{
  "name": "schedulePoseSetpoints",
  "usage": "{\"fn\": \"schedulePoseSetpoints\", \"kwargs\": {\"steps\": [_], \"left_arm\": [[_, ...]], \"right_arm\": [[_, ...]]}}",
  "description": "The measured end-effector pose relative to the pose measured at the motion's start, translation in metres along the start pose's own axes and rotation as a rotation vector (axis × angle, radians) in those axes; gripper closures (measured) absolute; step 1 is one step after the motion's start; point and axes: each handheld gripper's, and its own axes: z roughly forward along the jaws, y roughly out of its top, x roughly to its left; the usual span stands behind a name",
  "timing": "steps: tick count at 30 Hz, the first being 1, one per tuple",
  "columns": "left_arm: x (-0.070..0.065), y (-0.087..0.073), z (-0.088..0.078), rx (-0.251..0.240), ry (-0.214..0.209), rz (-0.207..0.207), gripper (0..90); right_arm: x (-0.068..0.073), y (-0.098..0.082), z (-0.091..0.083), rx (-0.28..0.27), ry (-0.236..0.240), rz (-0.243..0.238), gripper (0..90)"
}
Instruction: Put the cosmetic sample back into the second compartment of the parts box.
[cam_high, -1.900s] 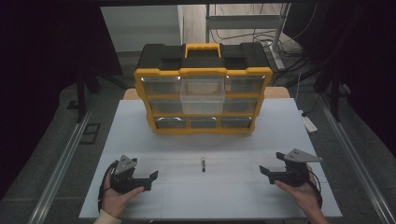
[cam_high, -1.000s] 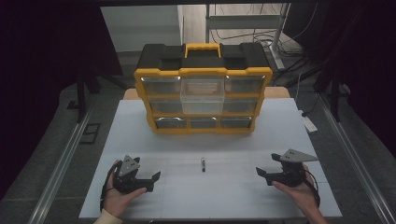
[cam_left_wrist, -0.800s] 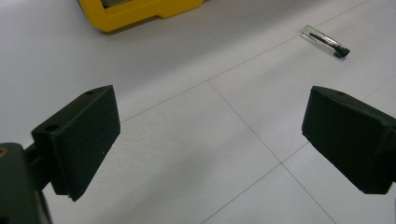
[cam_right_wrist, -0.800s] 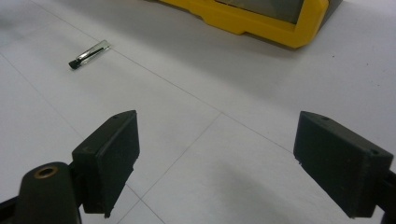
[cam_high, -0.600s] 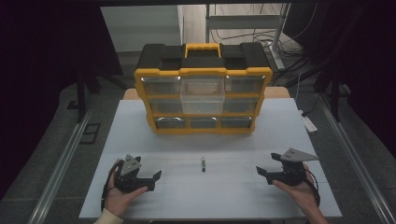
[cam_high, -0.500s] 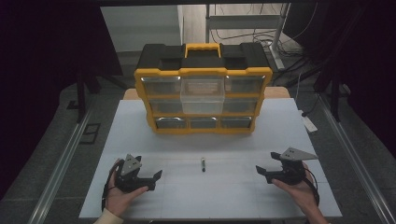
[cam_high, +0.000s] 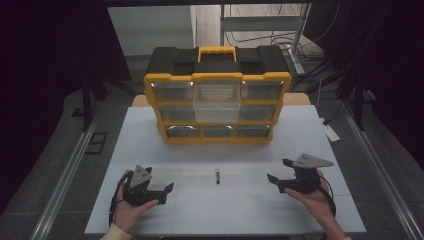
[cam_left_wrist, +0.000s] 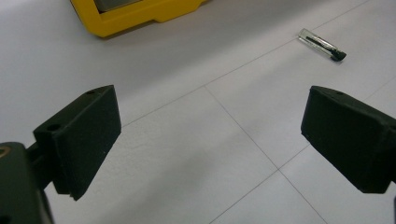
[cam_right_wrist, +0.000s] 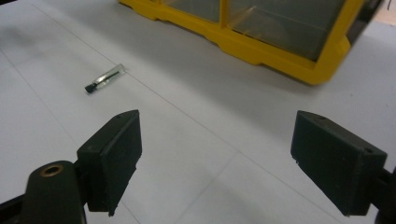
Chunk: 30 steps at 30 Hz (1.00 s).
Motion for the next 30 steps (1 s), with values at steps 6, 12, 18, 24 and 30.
{"fn": "schedulePoseSetpoints", "kwargs": {"steps": [6,12,18,24,30], "left_arm": [[0.0,0.0,0.002,0.01,-0.008,0.001,5.8],[-0.001,0.001,0.003,0.012,-0.016,0.001,6.1],[-0.001,0.0,0.004,0.015,-0.021,0.003,6.3],[-0.001,0.0,0.004,0.016,-0.021,0.004,6.4],[-0.002,0.0,0.003,0.021,-0.025,0.012,6.3]], "right_arm": [[0.004,0.008,0.005,-0.002,0.027,-0.02,16.8],[0.01,0.018,0.008,0.002,0.055,-0.04,16.5],[0.014,0.024,0.011,0.0,0.071,-0.055,16.4],[0.019,0.029,0.019,0.021,0.091,-0.075,16.2],[0.024,0.035,0.026,0.027,0.107,-0.094,16.2]]}}
